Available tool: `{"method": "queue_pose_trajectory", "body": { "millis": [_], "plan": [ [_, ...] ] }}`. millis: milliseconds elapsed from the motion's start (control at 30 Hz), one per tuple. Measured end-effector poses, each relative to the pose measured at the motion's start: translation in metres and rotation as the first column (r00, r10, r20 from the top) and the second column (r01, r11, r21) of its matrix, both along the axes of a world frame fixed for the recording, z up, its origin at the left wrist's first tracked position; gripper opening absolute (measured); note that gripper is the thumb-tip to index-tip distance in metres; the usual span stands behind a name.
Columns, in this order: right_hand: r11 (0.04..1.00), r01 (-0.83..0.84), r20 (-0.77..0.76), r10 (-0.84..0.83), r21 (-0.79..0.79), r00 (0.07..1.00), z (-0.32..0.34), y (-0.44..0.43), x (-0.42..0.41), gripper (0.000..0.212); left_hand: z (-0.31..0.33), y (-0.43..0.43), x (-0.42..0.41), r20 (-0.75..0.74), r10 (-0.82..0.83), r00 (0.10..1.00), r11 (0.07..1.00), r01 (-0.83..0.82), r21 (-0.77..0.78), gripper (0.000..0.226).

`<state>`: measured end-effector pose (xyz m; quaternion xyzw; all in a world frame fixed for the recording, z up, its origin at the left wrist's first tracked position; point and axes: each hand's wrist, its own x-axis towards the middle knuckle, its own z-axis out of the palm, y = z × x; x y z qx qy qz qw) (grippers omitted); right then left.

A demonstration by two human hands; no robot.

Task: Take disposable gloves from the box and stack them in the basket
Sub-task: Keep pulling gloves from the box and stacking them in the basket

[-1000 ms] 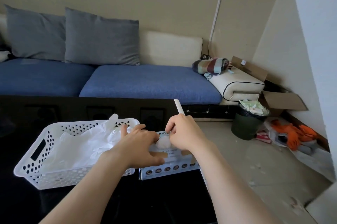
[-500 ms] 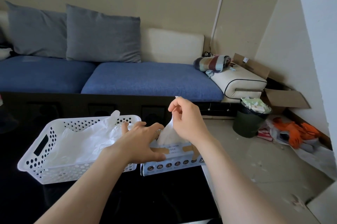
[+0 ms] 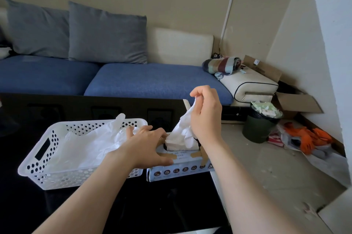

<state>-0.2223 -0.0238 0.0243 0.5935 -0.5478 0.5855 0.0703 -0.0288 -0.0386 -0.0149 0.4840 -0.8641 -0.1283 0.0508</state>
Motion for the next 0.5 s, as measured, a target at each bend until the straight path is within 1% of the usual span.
{"method": "queue_pose_trajectory", "body": {
  "millis": [100,200,267,300,367,400,500],
  "plan": [
    [1.0,-0.01,0.076,0.011,-0.01,0.997,0.003,0.001,0.003,0.026,0.002,0.001,-0.003,-0.075,0.009,0.997,0.999,-0.011,-0.034,0.077],
    [0.999,-0.03,0.241,0.035,-0.025,0.97,0.01,0.005,0.009,0.024,0.007,0.003,-0.005,-0.202,-0.01,0.979,0.997,-0.006,-0.081,0.074],
    [0.999,-0.019,0.393,0.035,-0.044,0.919,0.017,0.007,0.011,0.02,0.012,0.005,-0.007,-0.267,-0.024,0.963,0.992,-0.011,-0.126,0.06],
    [0.999,-0.015,0.472,0.033,-0.042,0.881,0.02,0.007,0.012,0.02,0.015,0.007,-0.008,-0.313,-0.029,0.949,0.99,-0.015,-0.139,0.048],
    [0.999,-0.037,0.607,0.032,-0.004,0.794,0.024,0.01,0.013,0.022,0.021,0.008,-0.01,-0.462,-0.032,0.886,0.992,-0.029,-0.124,0.021],
    [0.998,-0.057,0.653,0.025,0.027,0.757,0.024,0.01,0.012,0.023,0.023,0.008,-0.01,-0.537,-0.019,0.843,0.994,-0.041,-0.099,0.013],
    [0.984,-0.105,0.726,-0.032,0.142,0.687,0.022,0.01,0.008,0.027,0.028,0.005,-0.008,-0.669,0.041,0.742,0.991,-0.114,-0.065,0.009]
  ]
}}
